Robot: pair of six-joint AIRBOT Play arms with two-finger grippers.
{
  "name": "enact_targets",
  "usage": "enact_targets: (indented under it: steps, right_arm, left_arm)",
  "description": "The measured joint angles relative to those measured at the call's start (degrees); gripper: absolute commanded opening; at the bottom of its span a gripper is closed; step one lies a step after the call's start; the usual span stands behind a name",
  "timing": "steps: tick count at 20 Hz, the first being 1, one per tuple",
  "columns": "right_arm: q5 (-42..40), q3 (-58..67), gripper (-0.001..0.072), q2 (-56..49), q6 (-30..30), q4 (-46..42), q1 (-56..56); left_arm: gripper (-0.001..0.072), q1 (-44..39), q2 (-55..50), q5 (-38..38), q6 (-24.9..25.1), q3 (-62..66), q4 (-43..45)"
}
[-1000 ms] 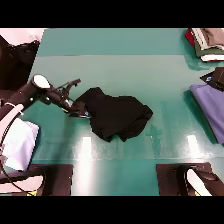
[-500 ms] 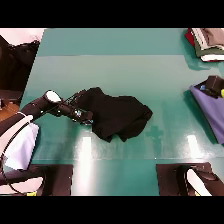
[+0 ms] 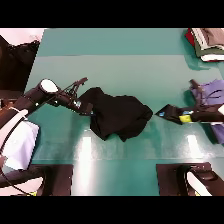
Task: Fold the shirts.
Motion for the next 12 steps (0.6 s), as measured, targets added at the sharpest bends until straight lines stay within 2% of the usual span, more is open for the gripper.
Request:
enact_targets:
  steps: [2,3,4,8,12]
  right_arm:
    - [-6.0,-2.5,0.0540,-1.1,0.0,2.0,4.9]
    - [-8.3,-3.2,0.0316,-2.3,0.0,2.7,7.1]
    - [-10.2,-3.4,0.0036,-3.9,-0.1,3.1,9.0]
    - [-13.2,0.1,0.0023,-9.0,-1.5,4.1,13.1]
    - [-12.7,8.8,0.0023,-6.4,-2.3,2.9,13.0]
  left_arm:
    - [0.0021,0.0,0.6,-0.9,-0.4,1.2,1.1]
    - [0.0021,0.0,0.8,-1.3,-0.4,1.6,1.7]
    - [0.0022,0.0,1.0,-1.7,-0.5,1.9,2.2]
    - [0.0021,0.0,1.7,-3.9,-0.7,3.5,3.6]
    - [0.0021,0.0,6.2,-6.2,-1.1,10.5,6.0]
